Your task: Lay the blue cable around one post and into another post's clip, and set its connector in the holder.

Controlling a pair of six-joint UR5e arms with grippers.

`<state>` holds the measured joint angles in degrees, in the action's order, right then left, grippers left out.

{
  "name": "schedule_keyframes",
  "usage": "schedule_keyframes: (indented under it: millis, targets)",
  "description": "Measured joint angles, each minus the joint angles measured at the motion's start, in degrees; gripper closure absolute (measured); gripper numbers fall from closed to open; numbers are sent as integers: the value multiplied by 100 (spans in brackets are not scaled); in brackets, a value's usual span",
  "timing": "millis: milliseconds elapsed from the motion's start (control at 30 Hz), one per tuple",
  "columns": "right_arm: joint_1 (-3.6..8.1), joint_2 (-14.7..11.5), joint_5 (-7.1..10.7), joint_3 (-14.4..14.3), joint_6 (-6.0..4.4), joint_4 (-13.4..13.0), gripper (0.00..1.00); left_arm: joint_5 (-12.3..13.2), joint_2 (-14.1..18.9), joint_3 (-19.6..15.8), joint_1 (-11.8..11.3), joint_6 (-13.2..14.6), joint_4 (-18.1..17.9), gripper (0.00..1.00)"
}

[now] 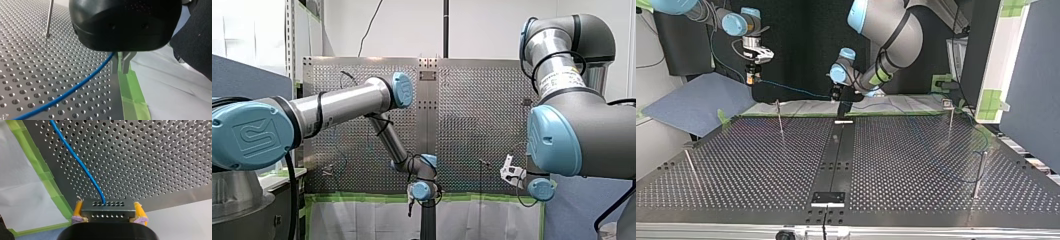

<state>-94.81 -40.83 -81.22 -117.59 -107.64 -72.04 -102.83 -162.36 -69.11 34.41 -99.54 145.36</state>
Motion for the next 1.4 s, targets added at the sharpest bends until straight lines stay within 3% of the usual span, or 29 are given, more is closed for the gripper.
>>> schedule_keyframes:
  millis: [333, 400, 433, 500, 867, 1133, 1300, 1400]
  targets:
    - [28, -1, 0, 7, 4, -10, 100, 187, 185, -60, -13, 12, 136, 89]
    - [40, -1, 0, 12, 4, -11, 100, 234, 191, -69, -19, 21, 154, 78]
    - [46, 0, 0, 14, 6, -12, 100, 267, 192, -78, -25, 27, 160, 78]
    - [58, -1, 0, 23, 9, -10, 100, 319, 192, -92, -31, 37, 166, 62]
    - [101, 0, 0, 51, 20, 11, 100, 422, 195, -105, -45, 84, 253, 59]
    - [100, 0, 0, 47, 38, 30, 100, 426, 197, -106, -62, 89, 257, 74]
    - [100, 0, 0, 49, 39, 27, 100, 427, 198, -105, -65, 86, 257, 89]
    - [99, 0, 0, 52, 40, 25, 100, 430, 196, -102, -69, 85, 257, 93]
